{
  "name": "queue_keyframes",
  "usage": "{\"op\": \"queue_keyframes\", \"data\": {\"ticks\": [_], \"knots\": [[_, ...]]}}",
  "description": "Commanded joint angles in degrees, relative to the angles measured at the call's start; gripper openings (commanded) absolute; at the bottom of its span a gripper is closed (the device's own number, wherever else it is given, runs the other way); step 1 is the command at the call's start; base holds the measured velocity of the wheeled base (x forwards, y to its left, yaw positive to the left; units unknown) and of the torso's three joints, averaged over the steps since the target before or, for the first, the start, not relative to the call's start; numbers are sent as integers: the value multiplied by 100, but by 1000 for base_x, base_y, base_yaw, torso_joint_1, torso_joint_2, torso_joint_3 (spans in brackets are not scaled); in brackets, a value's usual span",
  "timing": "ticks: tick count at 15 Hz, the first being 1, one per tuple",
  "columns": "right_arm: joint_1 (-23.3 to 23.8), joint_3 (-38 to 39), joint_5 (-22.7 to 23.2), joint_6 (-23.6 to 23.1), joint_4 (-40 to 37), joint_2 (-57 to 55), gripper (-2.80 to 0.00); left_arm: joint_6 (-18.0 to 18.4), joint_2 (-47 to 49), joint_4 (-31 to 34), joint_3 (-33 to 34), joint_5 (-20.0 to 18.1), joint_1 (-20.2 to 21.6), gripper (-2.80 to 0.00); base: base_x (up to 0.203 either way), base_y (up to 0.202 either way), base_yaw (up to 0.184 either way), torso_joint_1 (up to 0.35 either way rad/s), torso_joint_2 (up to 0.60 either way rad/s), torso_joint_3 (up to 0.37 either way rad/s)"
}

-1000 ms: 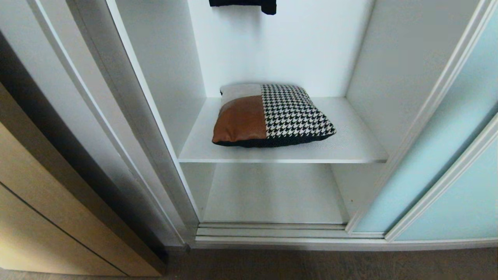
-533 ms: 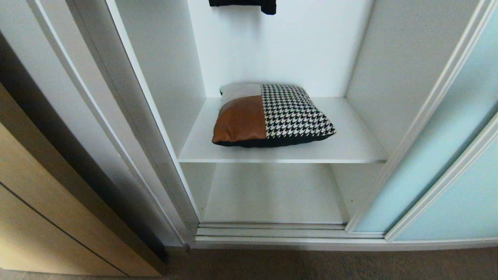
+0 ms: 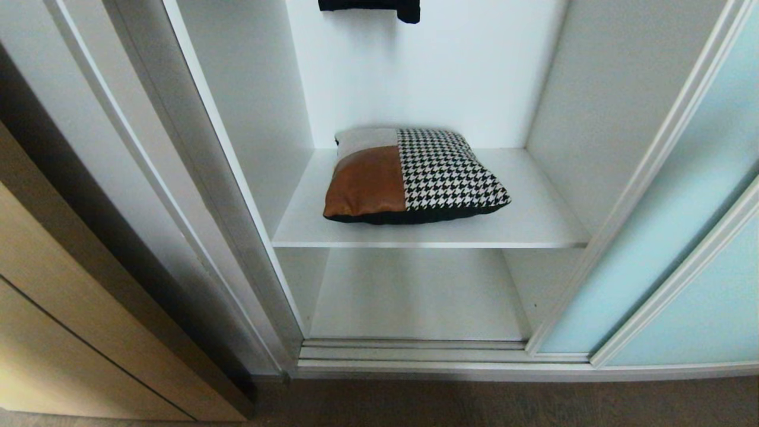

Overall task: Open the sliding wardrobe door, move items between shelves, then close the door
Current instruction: Close the door

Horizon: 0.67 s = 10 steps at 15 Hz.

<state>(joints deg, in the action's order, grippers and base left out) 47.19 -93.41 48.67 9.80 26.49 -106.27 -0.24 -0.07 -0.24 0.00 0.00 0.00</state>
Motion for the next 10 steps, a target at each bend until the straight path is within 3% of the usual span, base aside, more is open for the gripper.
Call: {"op": "queue_keyframes", "data": {"ticks": [1,10], "knots": [[-145,235,107,9,-5,250,-280,-3,7,-2,9,0,0,-280,0,0,0,0,0,0],[-1081,1412,106,26,-76,1505,-280,-3,7,-2,9,0,0,-280,0,0,0,0,0,0]]}}
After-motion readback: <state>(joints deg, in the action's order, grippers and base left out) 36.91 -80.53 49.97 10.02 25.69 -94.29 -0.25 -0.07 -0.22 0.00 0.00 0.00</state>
